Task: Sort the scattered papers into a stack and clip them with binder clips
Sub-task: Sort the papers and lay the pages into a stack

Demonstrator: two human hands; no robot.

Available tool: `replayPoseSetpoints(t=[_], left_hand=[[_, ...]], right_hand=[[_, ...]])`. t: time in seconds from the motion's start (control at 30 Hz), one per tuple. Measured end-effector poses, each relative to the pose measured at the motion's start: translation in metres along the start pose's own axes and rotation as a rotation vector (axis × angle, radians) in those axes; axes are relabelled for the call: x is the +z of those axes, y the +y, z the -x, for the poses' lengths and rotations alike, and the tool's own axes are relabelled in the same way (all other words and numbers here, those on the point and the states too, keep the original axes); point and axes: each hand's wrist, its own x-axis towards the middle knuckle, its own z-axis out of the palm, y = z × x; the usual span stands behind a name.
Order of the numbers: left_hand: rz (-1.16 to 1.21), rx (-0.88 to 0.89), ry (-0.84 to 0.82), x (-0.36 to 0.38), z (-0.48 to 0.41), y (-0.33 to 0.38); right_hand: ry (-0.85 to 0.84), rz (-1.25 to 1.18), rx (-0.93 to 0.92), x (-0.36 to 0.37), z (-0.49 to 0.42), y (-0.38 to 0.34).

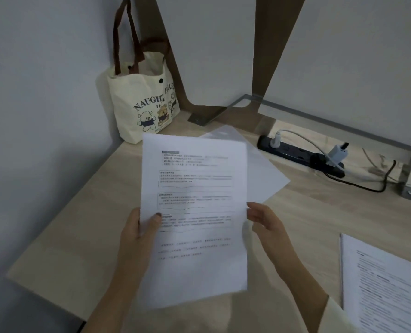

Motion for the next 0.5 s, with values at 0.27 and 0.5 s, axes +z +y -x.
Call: replayPoseSetpoints(t=[0.27, 0.5], left_hand=[[-0.258, -0.238, 0.242, -0.028, -0.020, -0.066], [-0.385, -0.277, 0.185, -0.038, -0.037, -0.080]], right_hand=[[0.034, 0.809, -0.069, 0.024, -0.063, 0.034], [-0.008, 1.169, -0.126, 0.035, -0.089, 0.035]])
